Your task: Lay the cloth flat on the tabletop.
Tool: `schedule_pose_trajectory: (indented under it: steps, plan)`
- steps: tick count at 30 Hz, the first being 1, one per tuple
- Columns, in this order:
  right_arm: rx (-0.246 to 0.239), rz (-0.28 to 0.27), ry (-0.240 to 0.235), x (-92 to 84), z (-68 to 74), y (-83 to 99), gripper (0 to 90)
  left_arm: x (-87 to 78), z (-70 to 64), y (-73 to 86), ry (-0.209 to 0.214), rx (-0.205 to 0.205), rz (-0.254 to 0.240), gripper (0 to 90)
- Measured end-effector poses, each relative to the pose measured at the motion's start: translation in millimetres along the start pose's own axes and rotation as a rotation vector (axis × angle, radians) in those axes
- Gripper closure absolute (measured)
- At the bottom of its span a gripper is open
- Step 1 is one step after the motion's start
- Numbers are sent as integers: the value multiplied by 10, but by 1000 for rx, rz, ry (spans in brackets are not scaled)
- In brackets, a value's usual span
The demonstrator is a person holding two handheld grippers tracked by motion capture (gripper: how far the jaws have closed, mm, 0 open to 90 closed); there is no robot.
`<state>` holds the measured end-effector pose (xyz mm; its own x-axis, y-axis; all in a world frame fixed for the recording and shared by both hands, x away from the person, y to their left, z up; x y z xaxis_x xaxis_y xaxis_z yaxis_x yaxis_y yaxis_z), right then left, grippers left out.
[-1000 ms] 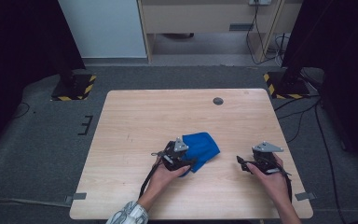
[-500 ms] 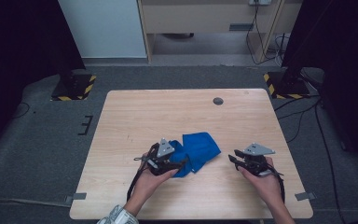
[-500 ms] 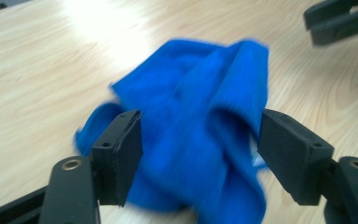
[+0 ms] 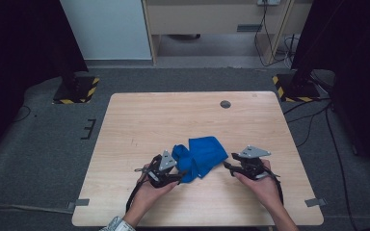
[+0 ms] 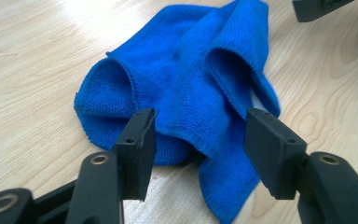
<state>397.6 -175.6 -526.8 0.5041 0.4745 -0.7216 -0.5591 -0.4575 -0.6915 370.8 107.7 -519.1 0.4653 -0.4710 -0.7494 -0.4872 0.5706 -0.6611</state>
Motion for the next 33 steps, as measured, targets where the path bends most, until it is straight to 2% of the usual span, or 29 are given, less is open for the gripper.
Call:
schedule_pose_trajectory:
  steps: [3,5,6,10,12,17,22,24,28,33]
  plan:
    - [-1,11,-9,120,31,-49,449,77,32,5,-10,-2,18,485]
    - [1,25,-3,215,44,-72,498,127,58,-1,-11,-6,32,541]
    - [0,30,1,249,48,-76,542,147,68,-5,-7,-8,37,557]
    - [-26,24,-26,291,72,-78,831,238,91,5,-1,-3,71,653]
    - [-33,8,-45,251,81,-91,900,261,100,13,-5,2,82,665]
    - [-14,-1,-66,124,98,-109,900,227,149,31,-20,-8,74,646]
    - [-21,-20,-64,-2,144,-96,881,168,179,39,-33,-37,47,536]
    - [-21,-22,-59,-18,153,-88,809,116,173,40,-45,-42,34,498]
    - [-20,-35,-49,-42,191,-108,665,3,149,36,-62,-34,4,500]
    - [-43,-52,-46,-37,286,-149,506,-29,136,29,-55,-39,-9,510]
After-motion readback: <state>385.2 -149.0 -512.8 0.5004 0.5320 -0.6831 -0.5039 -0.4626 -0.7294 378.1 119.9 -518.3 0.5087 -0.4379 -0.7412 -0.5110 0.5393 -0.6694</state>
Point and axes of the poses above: each handheld gripper's, and its own axes: x roughly forward along the jaws, y roughly out of its underside, z roughly to its left, the point moved 3 cm from there along x, roughly forward along the jaws, and after that the axes turned 11 degrees about z, right-handed, at the moved point
